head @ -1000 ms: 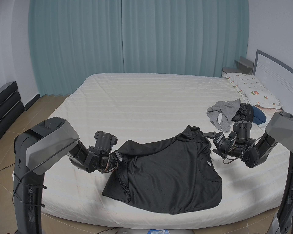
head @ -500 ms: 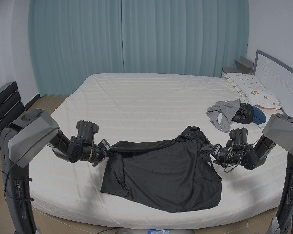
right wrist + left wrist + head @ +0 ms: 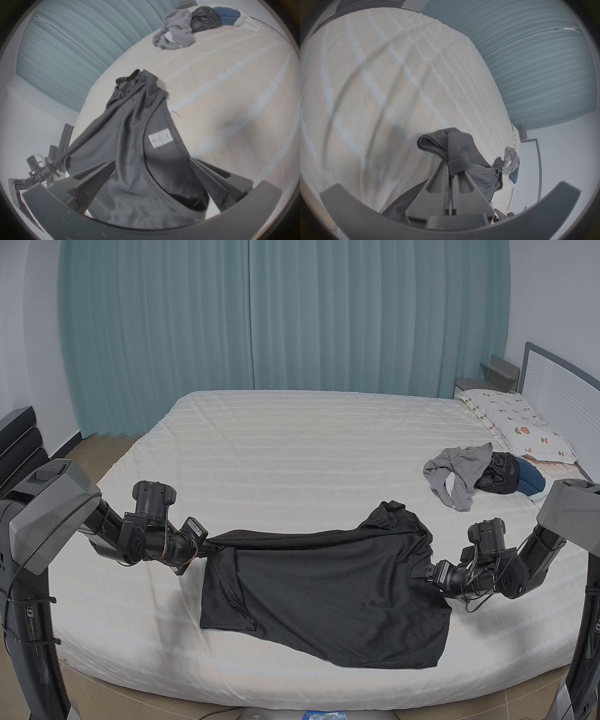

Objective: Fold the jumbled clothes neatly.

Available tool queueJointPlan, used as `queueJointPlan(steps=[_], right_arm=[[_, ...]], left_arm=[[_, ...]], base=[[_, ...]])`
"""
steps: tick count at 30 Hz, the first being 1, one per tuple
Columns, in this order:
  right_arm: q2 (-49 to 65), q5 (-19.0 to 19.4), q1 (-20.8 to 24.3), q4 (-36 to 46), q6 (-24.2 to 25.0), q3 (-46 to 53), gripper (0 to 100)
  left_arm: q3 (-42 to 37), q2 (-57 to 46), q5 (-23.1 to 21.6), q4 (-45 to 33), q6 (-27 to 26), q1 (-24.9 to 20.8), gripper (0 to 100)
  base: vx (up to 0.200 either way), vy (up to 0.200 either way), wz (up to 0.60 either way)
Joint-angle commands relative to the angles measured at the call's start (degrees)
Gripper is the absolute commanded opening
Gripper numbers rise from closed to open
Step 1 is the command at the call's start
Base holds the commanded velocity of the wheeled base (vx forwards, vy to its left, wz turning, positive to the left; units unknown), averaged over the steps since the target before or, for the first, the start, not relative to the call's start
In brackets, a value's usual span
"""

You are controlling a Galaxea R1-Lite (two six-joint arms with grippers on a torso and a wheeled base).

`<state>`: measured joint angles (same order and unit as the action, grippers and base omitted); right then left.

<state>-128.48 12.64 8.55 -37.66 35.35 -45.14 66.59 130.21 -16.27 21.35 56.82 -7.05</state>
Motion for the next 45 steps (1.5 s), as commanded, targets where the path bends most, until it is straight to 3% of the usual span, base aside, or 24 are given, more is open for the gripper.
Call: queueJointPlan(steps=[1,5,11,12,23,28,33,34,45], right_arm=[[1.6,1.4,-0.3,3.2,-2.0,0.3,100],[2.9,3.6,-0.5,5.5,-4.8,1.7,100],[2.9,3.6,-0.3,6.2,-8.6,3.7,100],[2.9,3.6,-0.3,6.4,-9.0,3.8,0],[4.6,2.9,-1.3,13.0,-12.1,3.1,0],[6.0,2.7,-3.4,18.8,-16.3,2.8,0],[6.4,-1.5,-4.0,20.4,-18.0,2.8,0],[6.4,-1.7,-4.1,20.6,-18.2,2.8,0],[4.6,-2.1,-4.4,21.6,-19.6,2.0,0]], left_arm=[[-0.1,0.1,-0.1,0.0,0.1,0.4,0],[-0.3,0.1,0.1,0.0,0.0,0.4,0],[-0.5,0.2,0.2,0.1,-0.2,0.2,0],[-0.5,0.2,0.2,0.1,-0.2,0.2,0],[-0.8,0.3,0.7,0.2,-1.2,0.0,0],[-2.6,0.6,1.5,0.2,-5.9,-0.4,0],[-2.8,0.6,1.7,0.1,-6.1,-0.8,0],[-2.8,0.6,1.7,0.1,-6.1,-0.8,100],[-1.8,1.5,1.9,0.9,-6.1,-0.8,100]], base=[[0.000,0.000,0.00],[0.000,0.000,0.00],[0.000,0.000,0.00],[0.000,0.000,0.00],[0.000,0.000,0.00],[0.000,0.000,0.00],[0.000,0.000,0.00],[0.000,0.000,0.00],[0.000,0.000,0.00]])
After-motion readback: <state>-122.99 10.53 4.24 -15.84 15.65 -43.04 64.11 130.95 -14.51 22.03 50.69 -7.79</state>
